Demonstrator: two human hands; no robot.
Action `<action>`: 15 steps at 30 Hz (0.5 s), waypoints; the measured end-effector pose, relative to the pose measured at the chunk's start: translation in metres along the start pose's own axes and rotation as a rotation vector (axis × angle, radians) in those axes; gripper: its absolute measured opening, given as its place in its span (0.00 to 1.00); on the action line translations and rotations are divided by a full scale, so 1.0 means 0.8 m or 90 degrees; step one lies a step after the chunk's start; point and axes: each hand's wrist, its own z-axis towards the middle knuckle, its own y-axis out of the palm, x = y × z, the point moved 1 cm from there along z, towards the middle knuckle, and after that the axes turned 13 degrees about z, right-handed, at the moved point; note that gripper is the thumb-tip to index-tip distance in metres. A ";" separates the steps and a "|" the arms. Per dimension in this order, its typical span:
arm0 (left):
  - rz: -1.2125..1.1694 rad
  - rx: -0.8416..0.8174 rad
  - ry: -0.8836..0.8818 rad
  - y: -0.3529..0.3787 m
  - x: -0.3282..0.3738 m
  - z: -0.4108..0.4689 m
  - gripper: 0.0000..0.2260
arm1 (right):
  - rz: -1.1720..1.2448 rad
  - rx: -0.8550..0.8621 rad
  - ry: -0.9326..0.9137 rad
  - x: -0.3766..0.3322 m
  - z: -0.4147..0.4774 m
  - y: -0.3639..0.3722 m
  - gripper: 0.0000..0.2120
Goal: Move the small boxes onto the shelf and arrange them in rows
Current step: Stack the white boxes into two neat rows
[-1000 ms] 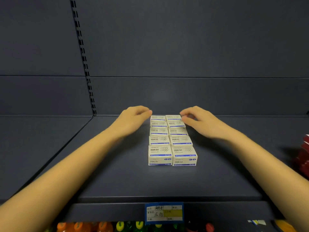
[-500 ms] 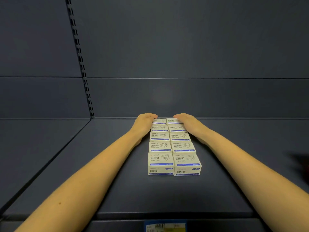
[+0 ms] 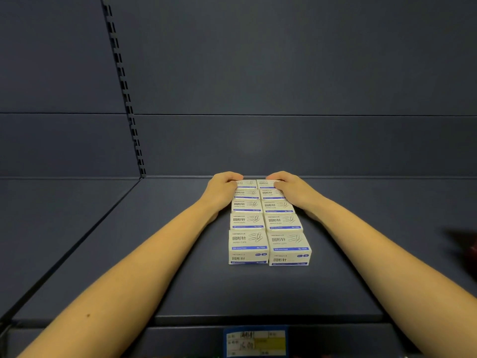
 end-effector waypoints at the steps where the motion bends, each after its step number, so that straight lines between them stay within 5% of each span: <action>1: 0.003 -0.001 0.001 -0.001 0.000 -0.002 0.14 | 0.001 0.002 0.000 0.000 -0.001 0.001 0.12; 15: 0.003 0.003 0.011 -0.002 0.002 -0.029 0.13 | 0.032 0.032 -0.003 -0.006 -0.036 0.008 0.17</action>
